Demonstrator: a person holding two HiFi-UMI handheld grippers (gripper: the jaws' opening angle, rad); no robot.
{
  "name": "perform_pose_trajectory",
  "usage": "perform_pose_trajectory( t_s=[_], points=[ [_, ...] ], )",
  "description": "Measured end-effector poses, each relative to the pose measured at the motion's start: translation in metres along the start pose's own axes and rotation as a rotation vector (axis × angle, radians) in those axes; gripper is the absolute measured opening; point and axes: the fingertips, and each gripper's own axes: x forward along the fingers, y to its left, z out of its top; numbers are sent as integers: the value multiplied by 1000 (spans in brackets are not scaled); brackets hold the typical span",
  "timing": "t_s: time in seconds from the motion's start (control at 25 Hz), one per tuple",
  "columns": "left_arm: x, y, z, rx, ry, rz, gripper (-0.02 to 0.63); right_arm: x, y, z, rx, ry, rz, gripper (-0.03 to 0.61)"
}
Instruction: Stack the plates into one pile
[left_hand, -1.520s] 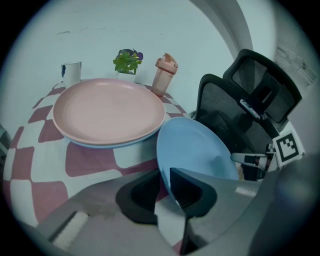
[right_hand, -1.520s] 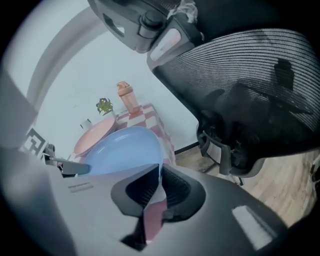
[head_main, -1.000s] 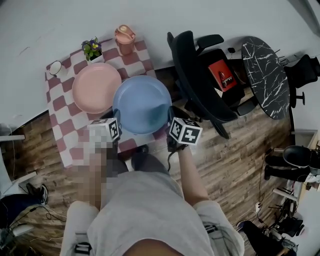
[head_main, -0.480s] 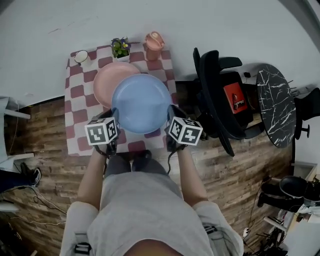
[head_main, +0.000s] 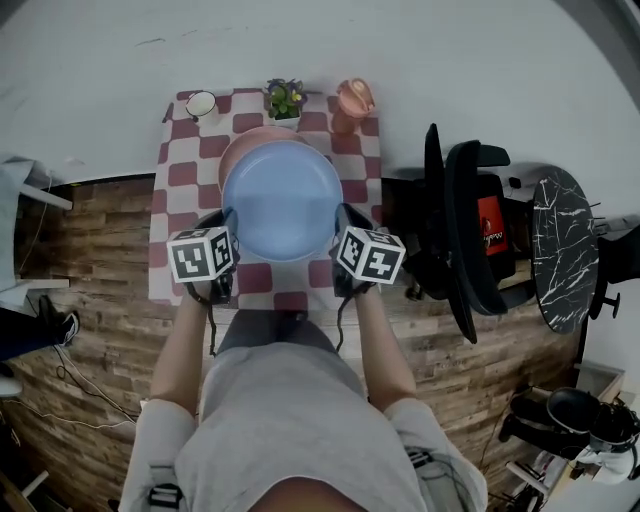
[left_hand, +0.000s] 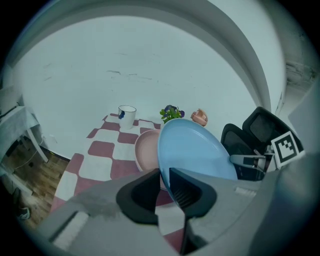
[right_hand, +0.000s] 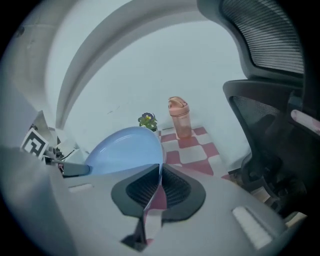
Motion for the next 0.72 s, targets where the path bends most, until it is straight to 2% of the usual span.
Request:
perform_pose_trajectory(
  t_s=[0.4, 0.72],
  points=[
    [35, 31, 43, 54, 47, 15, 75, 57, 8, 20, -24, 68, -16, 21],
    [71, 49, 37, 36, 134, 8, 77, 89, 1, 12, -25, 137, -52, 23]
  ],
)
